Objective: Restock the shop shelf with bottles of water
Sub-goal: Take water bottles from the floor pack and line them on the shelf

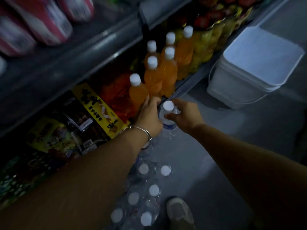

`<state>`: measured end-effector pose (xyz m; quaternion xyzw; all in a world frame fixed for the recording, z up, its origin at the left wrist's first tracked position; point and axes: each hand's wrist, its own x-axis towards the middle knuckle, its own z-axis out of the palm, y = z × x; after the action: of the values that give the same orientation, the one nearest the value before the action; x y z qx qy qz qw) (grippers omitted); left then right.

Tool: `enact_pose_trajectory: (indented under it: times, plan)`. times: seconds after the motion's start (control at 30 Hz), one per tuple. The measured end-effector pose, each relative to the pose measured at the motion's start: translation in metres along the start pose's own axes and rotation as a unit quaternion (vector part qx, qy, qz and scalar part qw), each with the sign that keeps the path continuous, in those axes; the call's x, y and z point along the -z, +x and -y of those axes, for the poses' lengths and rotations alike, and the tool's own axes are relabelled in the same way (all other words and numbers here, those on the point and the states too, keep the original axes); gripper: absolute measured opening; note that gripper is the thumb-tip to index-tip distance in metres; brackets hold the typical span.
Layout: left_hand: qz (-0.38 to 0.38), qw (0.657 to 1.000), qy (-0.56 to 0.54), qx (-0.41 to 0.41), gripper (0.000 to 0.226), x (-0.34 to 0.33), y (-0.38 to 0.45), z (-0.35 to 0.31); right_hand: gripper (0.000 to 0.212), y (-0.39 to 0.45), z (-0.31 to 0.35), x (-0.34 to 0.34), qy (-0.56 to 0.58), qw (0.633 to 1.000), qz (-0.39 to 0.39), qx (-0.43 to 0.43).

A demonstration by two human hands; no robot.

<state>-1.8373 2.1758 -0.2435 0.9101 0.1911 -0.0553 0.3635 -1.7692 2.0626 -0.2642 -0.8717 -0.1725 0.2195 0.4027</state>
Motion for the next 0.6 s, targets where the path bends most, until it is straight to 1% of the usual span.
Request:
enact_pose_trajectory:
  times: [0.1,0.2,0.33,0.43,0.47,0.57,0.6]
  plan:
    - [0.018,1.000,0.000,-0.001,0.055,0.044,-0.018,-0.046,0.038,-0.021,0.054,0.048,0.013,0.999,-0.003,0.042]
    - [0.026,1.000,-0.009,-0.012,0.064,0.097,-0.039,-0.093,0.034,-0.045,0.117,0.098,0.022,0.995,-0.005,0.096]
    - [0.027,0.998,-0.040,-0.028,0.061,0.179,-0.070,-0.161,0.033,-0.078,0.206,0.168,0.041,0.989,-0.013,0.142]
    - [0.026,0.995,-0.064,-0.067,0.066,0.241,-0.096,-0.212,0.032,-0.108,0.277,0.221,0.043,0.983,-0.036,0.176]
    - [0.023,0.994,-0.071,-0.083,0.065,0.262,-0.106,-0.229,0.032,-0.118,0.301,0.239,0.046,0.981,-0.042,0.186]
    - [0.015,0.988,-0.078,-0.131,0.045,0.323,-0.139,-0.283,0.028,-0.150,0.369,0.287,0.067,0.975,-0.055,0.206]
    - [0.017,0.986,-0.085,-0.145,0.044,0.342,-0.150,-0.299,0.027,-0.160,0.390,0.301,0.074,0.973,-0.061,0.210]
